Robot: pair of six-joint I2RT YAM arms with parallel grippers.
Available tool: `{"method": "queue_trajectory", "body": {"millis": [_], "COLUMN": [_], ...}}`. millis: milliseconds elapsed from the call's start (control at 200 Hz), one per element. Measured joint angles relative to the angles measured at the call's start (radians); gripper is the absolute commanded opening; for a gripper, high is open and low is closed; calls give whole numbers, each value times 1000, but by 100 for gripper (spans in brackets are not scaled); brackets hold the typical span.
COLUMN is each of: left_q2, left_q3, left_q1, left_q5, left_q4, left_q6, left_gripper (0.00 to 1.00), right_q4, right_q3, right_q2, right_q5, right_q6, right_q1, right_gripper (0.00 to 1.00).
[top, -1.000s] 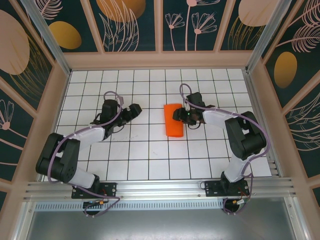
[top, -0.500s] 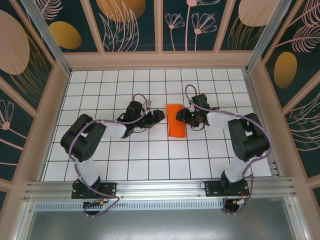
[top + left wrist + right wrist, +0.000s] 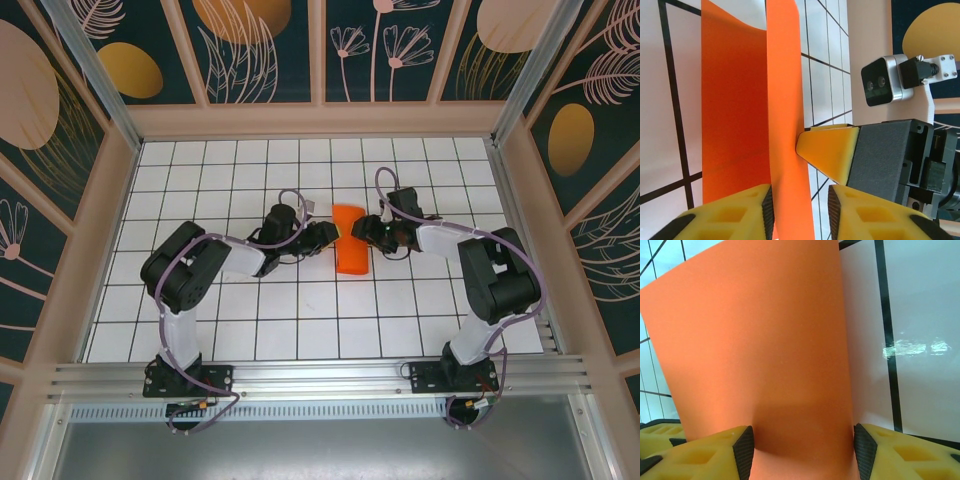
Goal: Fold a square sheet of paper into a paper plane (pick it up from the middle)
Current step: Hold the square sheet of paper at the center of the table.
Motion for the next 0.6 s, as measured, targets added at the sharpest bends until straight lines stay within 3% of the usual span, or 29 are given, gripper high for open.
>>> {"method": "queue_trajectory", "body": {"millis": [175,465,600], "left_q2": [7,44,76], "left_q3": [0,73,125], "left_q1": [-1,-2,-5], "left_q5": [-1,17,46], "left_q4": [16,24,23], "left_q6": [-10,12,19], "left_gripper": [0,0,0], "right_q4": [1,14,23], "right_q3": [-8,-85,-116], "right_q2": [-15,-228,-264], "right_q5": [-8,-8,-9], "right_q6": [4,29,28], "right_q1": [-12,-97,-132], "right_gripper": [58,71,72]}}
